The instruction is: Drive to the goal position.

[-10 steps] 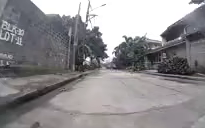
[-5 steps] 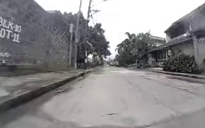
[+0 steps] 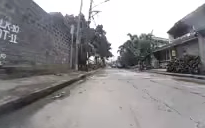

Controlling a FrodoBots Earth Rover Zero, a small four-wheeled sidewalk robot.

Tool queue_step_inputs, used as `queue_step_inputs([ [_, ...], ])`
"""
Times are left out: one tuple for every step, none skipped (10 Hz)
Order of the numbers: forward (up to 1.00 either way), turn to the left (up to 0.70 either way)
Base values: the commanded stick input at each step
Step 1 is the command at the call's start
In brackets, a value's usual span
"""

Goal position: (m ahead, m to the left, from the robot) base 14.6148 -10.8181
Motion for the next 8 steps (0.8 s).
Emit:
queue_step_inputs([
  [0.7, -0.35],
  [0.7, -0.35],
  [0.7, -0.35],
  [0.7, -0.24],
  [0.7, -0.02],
  [0.7, 0.0],
  [0.7, 0.0],
  [0.7, 0.0],
])
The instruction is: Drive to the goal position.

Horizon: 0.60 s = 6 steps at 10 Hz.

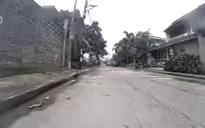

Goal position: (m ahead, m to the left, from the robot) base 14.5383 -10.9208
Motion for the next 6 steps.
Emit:
queue_step_inputs([
  [0.7, 0.0],
  [0.7, 0.0],
  [0.7, 0.0],
  [0.7, -0.13],
  [0.7, -0.26],
  [0.7, -0.34],
])
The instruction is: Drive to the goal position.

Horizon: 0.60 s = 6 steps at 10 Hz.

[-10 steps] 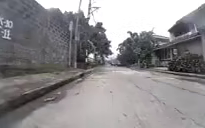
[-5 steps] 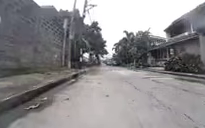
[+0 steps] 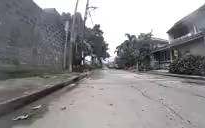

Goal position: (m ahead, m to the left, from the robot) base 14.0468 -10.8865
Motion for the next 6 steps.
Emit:
queue_step_inputs([
  [0.7, -0.21],
  [0.7, -0.09],
  [0.7, 0.0],
  [0.7, 0.0],
  [0.7, 0.0],
  [0.7, 0.0],
])
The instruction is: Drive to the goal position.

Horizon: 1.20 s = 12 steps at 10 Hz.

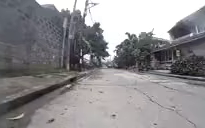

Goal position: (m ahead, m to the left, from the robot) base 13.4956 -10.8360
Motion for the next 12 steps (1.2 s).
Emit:
queue_step_inputs([
  [0.7, 0.0],
  [0.7, 0.0],
  [0.7, 0.0],
  [0.7, 0.0],
  [0.7, 0.0],
  [0.7, 0.0],
  [0.7, 0.0],
  [0.7, 0.0],
  [0.7, 0.0],
  [0.7, 0.0],
  [0.7, -0.14],
  [0.7, -0.27],
])
